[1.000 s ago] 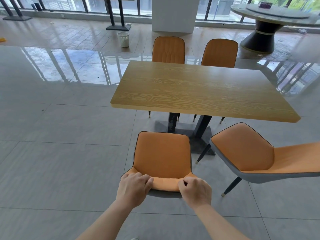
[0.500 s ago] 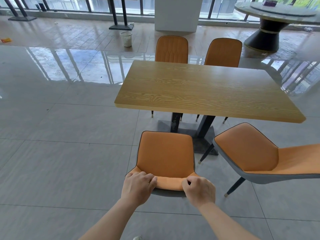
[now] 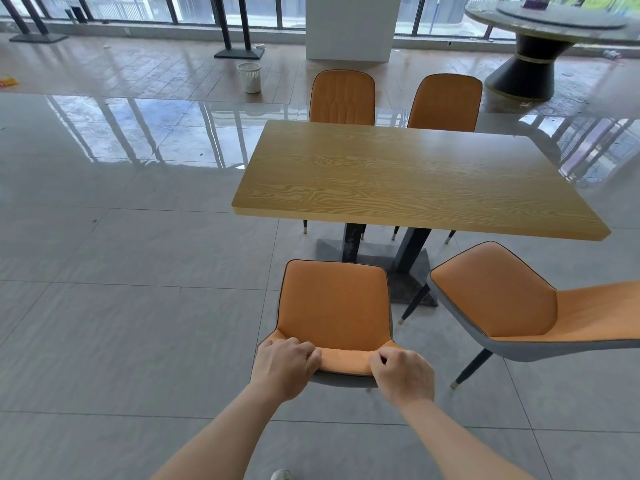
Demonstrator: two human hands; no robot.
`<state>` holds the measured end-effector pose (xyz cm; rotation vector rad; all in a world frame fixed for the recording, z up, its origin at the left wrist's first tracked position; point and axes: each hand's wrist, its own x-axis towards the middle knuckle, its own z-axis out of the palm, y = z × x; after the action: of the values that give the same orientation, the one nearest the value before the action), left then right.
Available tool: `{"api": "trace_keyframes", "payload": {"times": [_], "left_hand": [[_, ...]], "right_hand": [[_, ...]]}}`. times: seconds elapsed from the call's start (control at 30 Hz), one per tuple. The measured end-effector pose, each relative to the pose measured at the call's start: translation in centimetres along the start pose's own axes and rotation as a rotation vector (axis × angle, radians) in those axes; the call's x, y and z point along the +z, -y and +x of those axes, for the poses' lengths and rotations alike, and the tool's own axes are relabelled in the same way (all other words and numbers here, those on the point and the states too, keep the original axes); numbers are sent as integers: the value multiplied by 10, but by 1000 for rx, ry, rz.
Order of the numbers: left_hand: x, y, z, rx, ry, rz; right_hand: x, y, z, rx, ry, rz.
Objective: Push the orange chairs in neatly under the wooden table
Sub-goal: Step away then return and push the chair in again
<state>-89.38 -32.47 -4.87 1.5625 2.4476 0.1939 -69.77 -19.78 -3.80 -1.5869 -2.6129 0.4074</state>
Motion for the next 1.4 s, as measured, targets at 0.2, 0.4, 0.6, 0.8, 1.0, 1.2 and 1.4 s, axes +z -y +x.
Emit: {"api": "trace_keyframes", "payload": {"times": [0.2, 0.4, 0.6, 0.8, 1.0, 1.2, 1.4], "left_hand": [[-2, 10, 4, 20, -26, 23], [0, 17, 2, 59, -96, 106], [8, 19, 0, 96, -196, 129], [16, 23, 5, 106, -263, 108], [14, 24, 13, 89, -223, 108], [7, 19, 9, 69, -178, 91], [-1, 15, 5, 67, -124, 65]], "right_hand": [[0, 9, 4, -10, 16, -21], [7, 9, 4, -66, -27, -23], [12, 7, 0, -126, -98, -16], [16, 6, 3, -126, -186, -33], [16, 7, 8, -104, -143, -37], [12, 9, 9, -104, -120, -16], [16, 4, 10, -105, -104, -15]]}}
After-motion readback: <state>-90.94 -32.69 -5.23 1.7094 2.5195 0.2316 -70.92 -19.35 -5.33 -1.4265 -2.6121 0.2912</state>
